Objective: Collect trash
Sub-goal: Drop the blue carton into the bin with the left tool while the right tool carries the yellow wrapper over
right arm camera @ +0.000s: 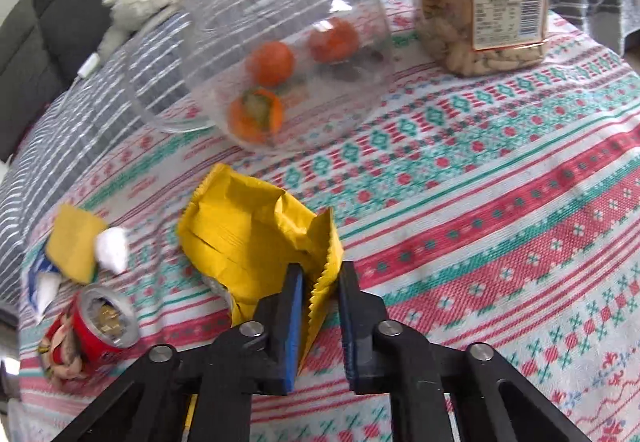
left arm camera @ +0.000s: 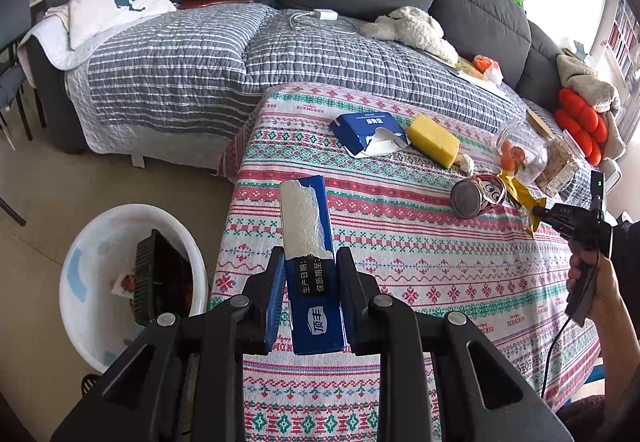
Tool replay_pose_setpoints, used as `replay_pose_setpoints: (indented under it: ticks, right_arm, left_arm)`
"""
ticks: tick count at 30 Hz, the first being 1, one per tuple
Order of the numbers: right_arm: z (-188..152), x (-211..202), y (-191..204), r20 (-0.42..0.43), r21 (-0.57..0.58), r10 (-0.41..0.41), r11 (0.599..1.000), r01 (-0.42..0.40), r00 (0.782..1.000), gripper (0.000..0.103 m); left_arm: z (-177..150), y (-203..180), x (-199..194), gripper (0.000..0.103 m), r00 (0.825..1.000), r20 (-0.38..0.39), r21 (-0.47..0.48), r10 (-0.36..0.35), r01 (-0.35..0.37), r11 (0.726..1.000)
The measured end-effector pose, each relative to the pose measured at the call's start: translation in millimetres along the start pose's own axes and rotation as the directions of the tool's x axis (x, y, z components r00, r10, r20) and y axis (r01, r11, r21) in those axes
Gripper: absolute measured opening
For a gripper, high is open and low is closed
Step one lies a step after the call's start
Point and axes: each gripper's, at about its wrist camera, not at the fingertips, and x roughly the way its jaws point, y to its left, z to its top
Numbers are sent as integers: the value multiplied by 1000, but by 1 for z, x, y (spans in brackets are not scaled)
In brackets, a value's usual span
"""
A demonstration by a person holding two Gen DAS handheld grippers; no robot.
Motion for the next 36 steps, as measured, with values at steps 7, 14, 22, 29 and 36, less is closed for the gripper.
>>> replay_pose_setpoints:
  ticks: [7, 14, 22, 29, 36]
  right_arm:
    - [-5, -72, 32, 54, -99, 44, 994, -38, 998, 8]
    - [-25, -130, 78, 74, -196, 167, 969, -150, 983, 8]
    - [-61, -139, 158, -1, -328, 273, 909, -258, 962, 8]
    - [-93, -118, 221, -75, -411, 296, 861, -299, 952, 8]
    - [-125, -99, 277, -142, -463, 321, 814, -350, 936, 9]
  left_arm:
    - [-8, 9, -19, 26, 1000, 23, 2, 4, -4, 1000]
    - [-14, 32, -37, 26, 998, 49, -26, 31, -29, 999]
    - [-22, 81, -48, 27, 993, 48, -89, 109, -105, 990]
    - [-29, 133, -51, 27, 983, 20, -167, 182, -176, 970]
    - [-32, 167, -44, 27, 976, 14, -189, 216, -210, 959]
